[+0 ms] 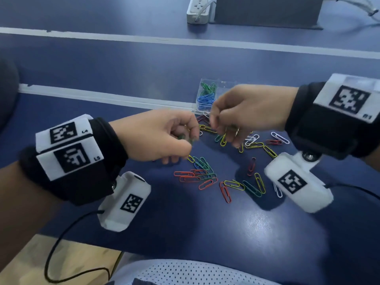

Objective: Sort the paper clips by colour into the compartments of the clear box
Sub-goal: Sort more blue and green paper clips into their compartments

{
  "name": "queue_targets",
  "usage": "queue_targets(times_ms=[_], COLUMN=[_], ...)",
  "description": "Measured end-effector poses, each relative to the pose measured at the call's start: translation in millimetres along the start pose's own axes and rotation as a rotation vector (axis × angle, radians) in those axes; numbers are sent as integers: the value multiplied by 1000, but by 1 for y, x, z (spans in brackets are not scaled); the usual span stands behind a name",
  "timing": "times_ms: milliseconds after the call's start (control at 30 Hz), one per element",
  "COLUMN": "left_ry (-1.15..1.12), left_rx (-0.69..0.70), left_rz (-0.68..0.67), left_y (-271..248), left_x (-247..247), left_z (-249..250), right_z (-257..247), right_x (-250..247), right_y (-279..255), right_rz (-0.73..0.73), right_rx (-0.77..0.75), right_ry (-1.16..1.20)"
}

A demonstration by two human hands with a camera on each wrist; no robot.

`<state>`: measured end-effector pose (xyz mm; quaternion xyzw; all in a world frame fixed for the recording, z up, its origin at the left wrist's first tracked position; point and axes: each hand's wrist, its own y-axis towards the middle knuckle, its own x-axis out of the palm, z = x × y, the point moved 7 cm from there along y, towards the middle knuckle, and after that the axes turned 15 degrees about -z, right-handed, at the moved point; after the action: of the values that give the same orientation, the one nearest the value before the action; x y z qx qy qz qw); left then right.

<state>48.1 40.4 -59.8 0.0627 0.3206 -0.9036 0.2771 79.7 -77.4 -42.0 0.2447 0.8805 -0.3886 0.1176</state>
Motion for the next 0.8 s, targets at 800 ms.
queue_targets(times_ms=[800], left_ry=[844], left_rx=[-72], left_rz=[-54], left_y=[23], left_x=[14], left_z=[29], right_z=[-9], right_x=[2], right_y=[4], right_rz=[186], right_rx=[70], right_ry=[-842])
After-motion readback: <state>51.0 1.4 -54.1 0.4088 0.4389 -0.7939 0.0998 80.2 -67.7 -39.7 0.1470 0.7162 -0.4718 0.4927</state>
